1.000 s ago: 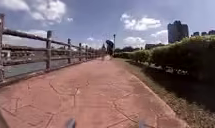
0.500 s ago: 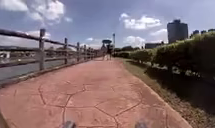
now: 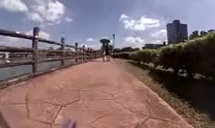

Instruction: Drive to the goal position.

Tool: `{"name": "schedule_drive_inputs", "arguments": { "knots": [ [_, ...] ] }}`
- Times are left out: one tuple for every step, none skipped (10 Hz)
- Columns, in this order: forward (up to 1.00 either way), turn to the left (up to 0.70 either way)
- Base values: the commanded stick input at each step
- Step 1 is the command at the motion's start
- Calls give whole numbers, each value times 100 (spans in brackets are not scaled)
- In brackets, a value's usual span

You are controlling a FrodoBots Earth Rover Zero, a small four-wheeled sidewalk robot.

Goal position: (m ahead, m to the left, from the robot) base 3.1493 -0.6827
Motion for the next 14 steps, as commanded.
{"name": "schedule_drive_inputs", "arguments": {
  "knots": [
    [70,0],
    [70,0],
    [70,0],
    [70,0],
    [70,0],
    [70,0],
    [70,0],
    [70,0],
    [70,0],
    [70,0],
    [70,0],
    [70,0],
    [70,0],
    [70,0]
  ]
}}
